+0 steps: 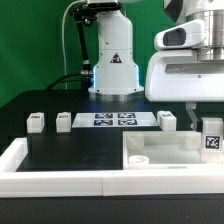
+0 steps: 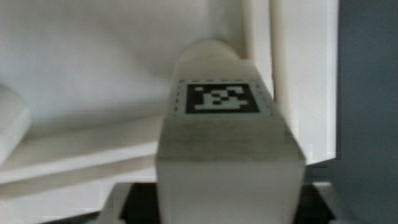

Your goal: Assemble square table

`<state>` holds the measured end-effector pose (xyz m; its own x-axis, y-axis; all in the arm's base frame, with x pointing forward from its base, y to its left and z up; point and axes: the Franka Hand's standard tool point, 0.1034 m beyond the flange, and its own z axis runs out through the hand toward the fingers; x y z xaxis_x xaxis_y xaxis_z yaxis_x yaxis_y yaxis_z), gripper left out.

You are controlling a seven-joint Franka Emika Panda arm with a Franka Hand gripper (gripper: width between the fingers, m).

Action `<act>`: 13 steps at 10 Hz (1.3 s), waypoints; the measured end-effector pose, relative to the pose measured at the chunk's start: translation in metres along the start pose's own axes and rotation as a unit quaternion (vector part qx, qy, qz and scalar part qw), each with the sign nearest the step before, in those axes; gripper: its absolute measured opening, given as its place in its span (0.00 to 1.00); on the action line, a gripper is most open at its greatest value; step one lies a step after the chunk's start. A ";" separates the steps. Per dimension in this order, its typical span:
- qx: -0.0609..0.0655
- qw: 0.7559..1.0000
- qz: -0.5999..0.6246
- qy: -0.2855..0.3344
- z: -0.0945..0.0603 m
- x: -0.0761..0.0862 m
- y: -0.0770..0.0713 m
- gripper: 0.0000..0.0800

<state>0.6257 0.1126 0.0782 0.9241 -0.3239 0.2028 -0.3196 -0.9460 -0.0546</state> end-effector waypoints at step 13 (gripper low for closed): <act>-0.004 0.849 0.529 -0.015 0.001 -0.004 0.005 0.38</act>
Offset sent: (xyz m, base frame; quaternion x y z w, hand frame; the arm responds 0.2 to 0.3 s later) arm 0.0000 0.0000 0.0000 0.0000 0.0000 0.1938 0.9810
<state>0.6207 0.1092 0.0761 0.1242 -0.9920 0.0204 -0.9749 -0.1258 -0.1835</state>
